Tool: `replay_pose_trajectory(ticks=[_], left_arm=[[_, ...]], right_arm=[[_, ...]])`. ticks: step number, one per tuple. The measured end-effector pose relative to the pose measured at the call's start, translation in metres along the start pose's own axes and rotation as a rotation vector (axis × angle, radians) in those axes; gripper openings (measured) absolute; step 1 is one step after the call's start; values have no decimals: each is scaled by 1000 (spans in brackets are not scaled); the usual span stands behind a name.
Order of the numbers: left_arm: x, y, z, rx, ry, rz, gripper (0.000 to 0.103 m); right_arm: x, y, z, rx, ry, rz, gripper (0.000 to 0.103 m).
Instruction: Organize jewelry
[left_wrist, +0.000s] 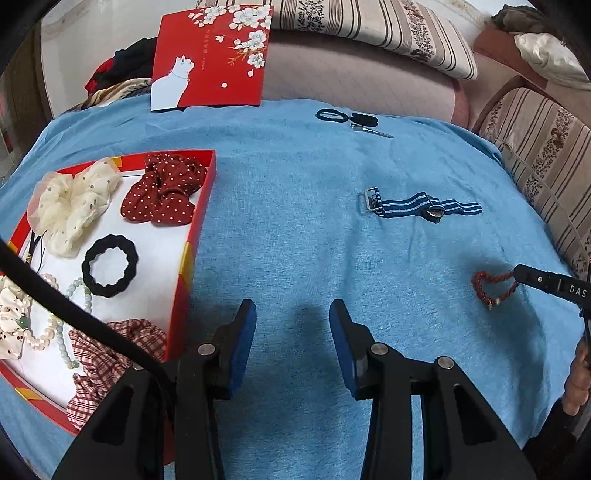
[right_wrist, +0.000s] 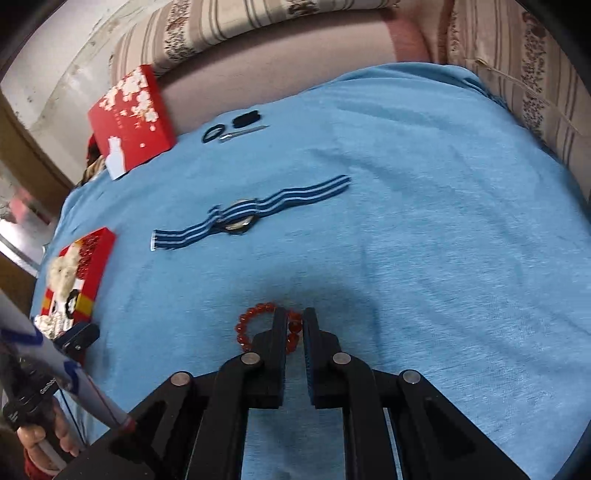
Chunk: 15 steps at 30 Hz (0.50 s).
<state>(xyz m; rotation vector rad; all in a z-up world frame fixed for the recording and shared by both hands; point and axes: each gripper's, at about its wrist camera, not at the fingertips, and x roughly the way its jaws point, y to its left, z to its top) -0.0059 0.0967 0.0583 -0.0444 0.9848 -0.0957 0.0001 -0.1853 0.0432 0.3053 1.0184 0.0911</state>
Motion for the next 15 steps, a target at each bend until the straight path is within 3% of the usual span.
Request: replay_pose_trajectory(ticks=[1, 3, 4, 15], left_arm=[[0, -1, 0, 3, -1, 7, 40], [0, -3, 0, 16, -5, 25, 40], [1, -5, 0, 23, -7, 34, 40], [2, -5, 0, 51, -8, 69, 40]], right_arm=[[1, -2, 1, 6, 2, 5, 17], [2, -5, 1, 15, 3, 8, 39], [2, -6, 2, 18, -2, 9, 43], [23, 20, -5, -83, 40, -26, 46]])
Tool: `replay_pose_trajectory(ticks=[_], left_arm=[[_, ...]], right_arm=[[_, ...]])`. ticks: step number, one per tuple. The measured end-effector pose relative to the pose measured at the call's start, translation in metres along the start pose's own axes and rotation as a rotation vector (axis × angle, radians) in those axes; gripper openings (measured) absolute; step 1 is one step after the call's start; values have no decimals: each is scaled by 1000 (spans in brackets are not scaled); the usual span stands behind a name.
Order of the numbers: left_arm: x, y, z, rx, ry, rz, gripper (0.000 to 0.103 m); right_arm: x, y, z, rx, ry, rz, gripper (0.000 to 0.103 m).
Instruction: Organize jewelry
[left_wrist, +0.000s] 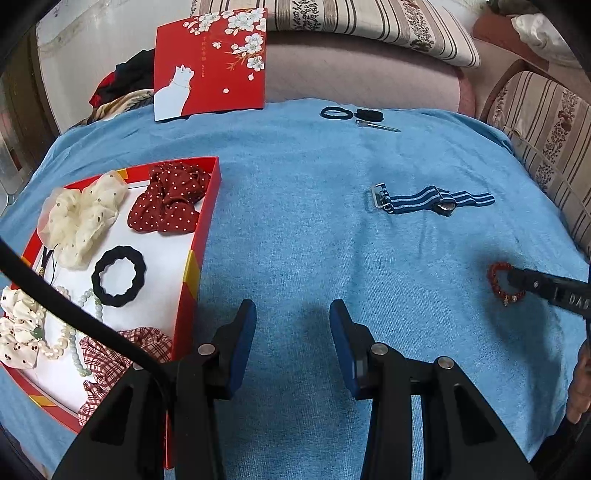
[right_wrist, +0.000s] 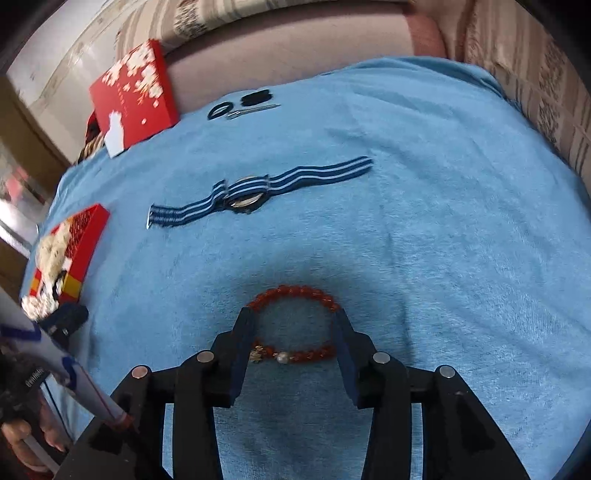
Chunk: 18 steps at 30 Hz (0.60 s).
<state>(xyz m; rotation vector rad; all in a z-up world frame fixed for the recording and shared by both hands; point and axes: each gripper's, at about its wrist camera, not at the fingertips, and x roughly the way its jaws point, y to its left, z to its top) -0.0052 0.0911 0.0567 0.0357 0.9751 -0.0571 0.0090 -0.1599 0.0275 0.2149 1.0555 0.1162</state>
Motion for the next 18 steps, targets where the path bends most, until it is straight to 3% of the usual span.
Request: replay_pose_trajectory(ticks=[1, 3, 4, 18], left_arm=[[0, 0, 0, -2, 0, 1, 40], [1, 1, 1, -3, 0, 4, 40], [1, 1, 1, -3, 1, 5, 40], [5, -1, 2, -1, 8, 21, 40]], right_arm=[[3, 3, -1, -10, 11, -1, 45], [8, 7, -4, -26, 25, -21, 15], [9, 9, -4, -35, 28, -27, 11], [-3, -5, 1, 4, -10, -25, 7]])
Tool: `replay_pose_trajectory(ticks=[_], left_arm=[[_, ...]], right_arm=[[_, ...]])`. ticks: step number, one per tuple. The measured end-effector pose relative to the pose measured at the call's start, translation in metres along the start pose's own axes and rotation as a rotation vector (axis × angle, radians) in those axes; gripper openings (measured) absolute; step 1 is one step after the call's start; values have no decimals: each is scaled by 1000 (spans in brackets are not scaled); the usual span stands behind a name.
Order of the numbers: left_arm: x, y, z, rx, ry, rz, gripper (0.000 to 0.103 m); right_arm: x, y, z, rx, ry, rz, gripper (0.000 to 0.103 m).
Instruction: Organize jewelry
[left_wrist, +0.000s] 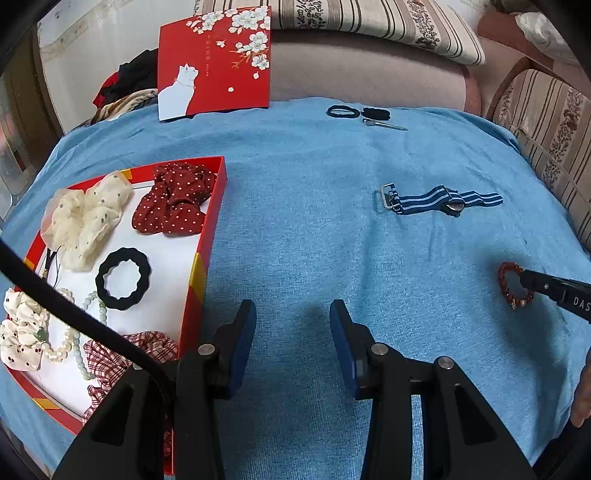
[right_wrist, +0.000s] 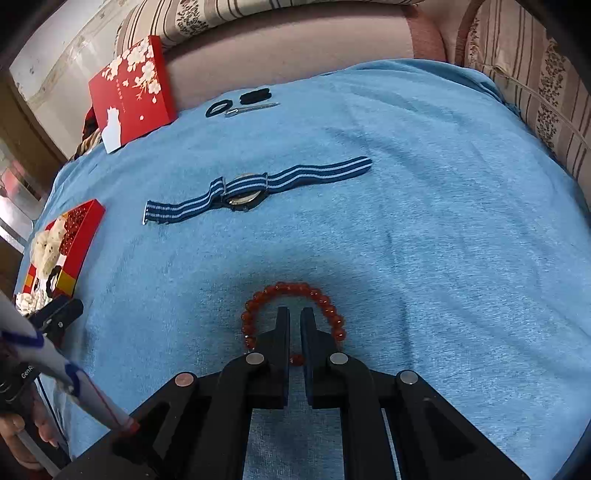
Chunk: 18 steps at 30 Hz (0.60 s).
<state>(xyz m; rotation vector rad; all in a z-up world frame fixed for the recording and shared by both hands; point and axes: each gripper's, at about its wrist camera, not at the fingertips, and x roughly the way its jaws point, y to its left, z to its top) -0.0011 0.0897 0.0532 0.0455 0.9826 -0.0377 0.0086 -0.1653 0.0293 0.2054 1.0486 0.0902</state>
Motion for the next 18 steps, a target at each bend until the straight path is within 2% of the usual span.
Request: replay_pose_trajectory(ticks=[5, 8, 11, 15, 18], left_arm=[[2, -1, 22, -29, 10, -83, 41], [4, -16, 44, 1, -18, -108, 52], [11, -50, 66, 110, -42, -106, 54], [31, -108, 87, 279, -16, -183, 54], [51, -150, 95, 430, -1, -195, 54]], right_arm=[[-14, -16, 8, 65, -37, 30, 7], [-19, -24, 10, 95, -44, 50, 7], [-21, -29, 9, 102, -40, 53, 7], [-24, -45, 9, 140, -35, 65, 7], [-27, -59, 7, 173, -38, 74, 7]])
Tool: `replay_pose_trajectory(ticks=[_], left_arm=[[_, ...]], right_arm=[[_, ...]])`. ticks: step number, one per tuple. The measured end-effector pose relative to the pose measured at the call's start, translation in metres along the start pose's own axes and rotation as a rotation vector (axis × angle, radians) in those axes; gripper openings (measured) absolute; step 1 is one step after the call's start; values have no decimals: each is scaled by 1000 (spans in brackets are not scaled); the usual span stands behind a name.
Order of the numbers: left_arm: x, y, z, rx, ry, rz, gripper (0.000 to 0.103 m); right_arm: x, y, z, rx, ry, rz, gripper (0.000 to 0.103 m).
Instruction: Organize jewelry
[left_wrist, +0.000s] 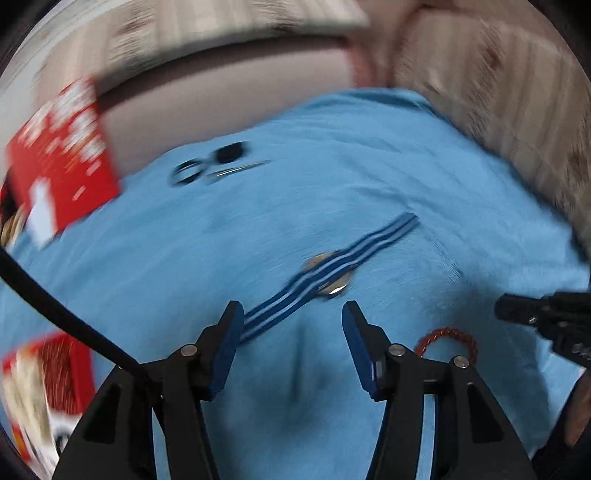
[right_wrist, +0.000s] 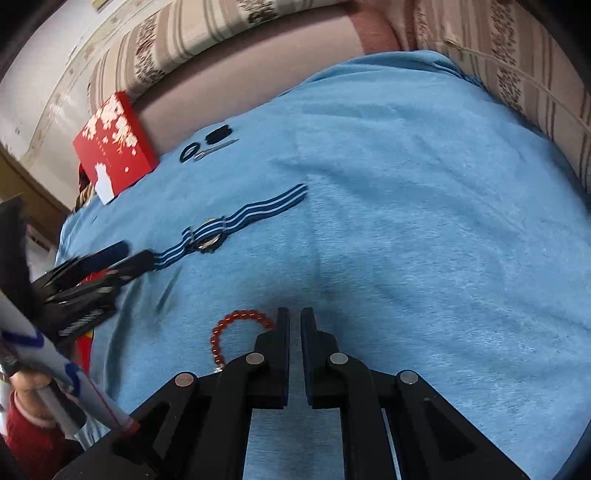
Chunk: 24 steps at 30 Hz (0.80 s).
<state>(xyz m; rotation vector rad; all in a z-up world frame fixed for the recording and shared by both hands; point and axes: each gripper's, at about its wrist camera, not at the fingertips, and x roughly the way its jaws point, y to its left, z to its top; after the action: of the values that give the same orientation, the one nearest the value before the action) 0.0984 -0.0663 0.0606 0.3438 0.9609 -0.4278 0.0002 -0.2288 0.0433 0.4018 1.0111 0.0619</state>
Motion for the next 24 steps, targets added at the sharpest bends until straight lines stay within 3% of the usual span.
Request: replay_pose_trajectory(ticks=[3, 9, 12, 13, 16, 22, 23, 24], left_arm=[[27, -22, 16, 123, 31, 10, 54], [68, -42, 30, 260, 121, 14, 55], [75, -33, 39, 178, 174, -40, 49], [74, -30, 40, 152, 184, -49, 40], [67, -26, 34, 112, 212, -71, 39], [24, -10, -18, -40, 240, -150, 39], [18, -7, -27, -67, 241, -157, 39], [10, -4, -38, -100, 240, -163, 39]], right_arm=[[-4, -10, 2, 15, -11, -5, 7], [-4, -28, 12, 65, -16, 15, 7], [-2, -29, 15, 76, -9, 37, 7], [-2, -28, 15, 71, -8, 34, 7], [-1, -23, 14, 54, -4, 31, 7], [4, -9, 5, 7, 30, 61, 7], [5, -7, 3, 1, 40, 71, 10], [7, -4, 1, -6, 53, 86, 19]])
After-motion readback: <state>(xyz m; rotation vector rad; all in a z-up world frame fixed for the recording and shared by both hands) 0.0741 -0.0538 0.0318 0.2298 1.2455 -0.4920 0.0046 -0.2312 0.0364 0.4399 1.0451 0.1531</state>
